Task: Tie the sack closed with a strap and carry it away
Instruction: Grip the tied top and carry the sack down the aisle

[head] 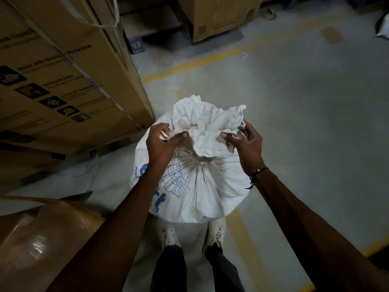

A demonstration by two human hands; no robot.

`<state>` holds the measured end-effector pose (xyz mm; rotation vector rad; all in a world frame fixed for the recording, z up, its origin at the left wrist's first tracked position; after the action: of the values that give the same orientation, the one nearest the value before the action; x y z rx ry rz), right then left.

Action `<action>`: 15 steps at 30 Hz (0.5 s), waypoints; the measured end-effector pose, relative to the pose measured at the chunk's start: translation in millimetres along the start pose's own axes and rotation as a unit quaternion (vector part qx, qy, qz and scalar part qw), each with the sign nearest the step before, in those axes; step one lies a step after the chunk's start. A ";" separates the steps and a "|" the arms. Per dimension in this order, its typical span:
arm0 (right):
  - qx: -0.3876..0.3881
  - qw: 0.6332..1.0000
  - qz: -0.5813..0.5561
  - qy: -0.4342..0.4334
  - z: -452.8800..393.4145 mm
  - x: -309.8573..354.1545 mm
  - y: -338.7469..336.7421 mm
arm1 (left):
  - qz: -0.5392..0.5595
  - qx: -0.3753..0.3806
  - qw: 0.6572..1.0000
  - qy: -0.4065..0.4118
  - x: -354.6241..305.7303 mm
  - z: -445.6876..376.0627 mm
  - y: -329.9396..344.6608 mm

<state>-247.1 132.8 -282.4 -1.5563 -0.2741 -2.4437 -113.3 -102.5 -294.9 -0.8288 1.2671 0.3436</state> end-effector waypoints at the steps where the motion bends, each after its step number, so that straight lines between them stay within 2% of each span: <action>1: -0.025 1.000 0.010 -0.012 -2.0 0.3 1.8 | -0.026 -0.004 1.000 0.014 -4.7 -2.8 2.6; 5: -0.090 0.994 0.052 -0.040 -14.5 2.9 5.9 | -0.024 0.029 0.999 -0.029 -7.0 -18.3 11.0; 8: -0.077 0.995 0.055 -0.022 -26.4 0.9 7.9 | 0.027 0.064 0.995 -0.071 -8.8 -28.6 18.9; 12: -0.101 0.992 0.074 -0.013 -36.3 -3.8 12.6 | 0.016 0.073 0.997 -0.006 -20.1 -27.7 29.1; 15: -0.066 0.996 0.063 -0.009 -41.7 -5.1 18.9 | 0.013 0.083 0.996 -0.006 -19.9 -29.2 39.0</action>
<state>-275.5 103.6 -303.8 -1.5953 -0.0172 -2.3937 -165.0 -92.9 -292.1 -0.6690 1.2782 0.2601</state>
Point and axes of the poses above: each hand's wrist, its own z-axis away from the middle knuckle, its own y-axis out of the palm, x = y × z, the point moved 3 cm from there along -z, towards the middle knuckle, and after that the axes turned 9 degrees about y, right-handed, at the moved point
